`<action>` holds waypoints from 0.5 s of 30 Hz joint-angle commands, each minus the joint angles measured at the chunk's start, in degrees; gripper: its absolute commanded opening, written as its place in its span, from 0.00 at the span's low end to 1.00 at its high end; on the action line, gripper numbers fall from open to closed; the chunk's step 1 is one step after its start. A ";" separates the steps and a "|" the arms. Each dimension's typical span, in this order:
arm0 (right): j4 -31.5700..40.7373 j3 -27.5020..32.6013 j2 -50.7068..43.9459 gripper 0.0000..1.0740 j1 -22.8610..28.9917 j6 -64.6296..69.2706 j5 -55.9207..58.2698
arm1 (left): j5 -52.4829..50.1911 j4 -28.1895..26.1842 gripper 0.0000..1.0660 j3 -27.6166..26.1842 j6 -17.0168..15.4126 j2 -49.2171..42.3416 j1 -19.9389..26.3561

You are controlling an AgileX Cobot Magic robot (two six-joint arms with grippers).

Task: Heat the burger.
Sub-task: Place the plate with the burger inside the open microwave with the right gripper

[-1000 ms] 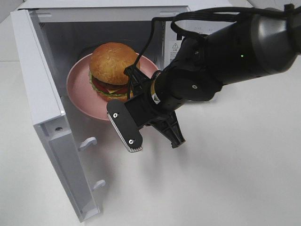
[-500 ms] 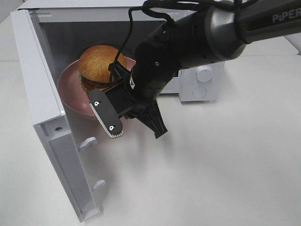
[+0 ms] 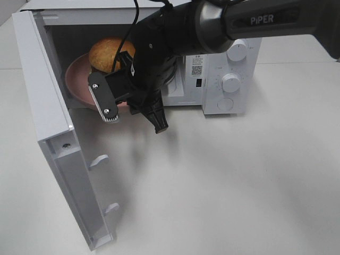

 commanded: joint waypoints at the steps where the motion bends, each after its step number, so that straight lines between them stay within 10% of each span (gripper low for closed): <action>1: 3.84 -4.70 0.80 0.00 -2.46 0.46 0.69 | 0.00 -0.23 0.00 0.11 -0.23 -1.26 -0.34; 15: 4.18 -7.33 4.35 0.00 -5.79 6.93 3.32 | 0.00 -0.17 0.00 0.11 -0.17 -1.20 -0.34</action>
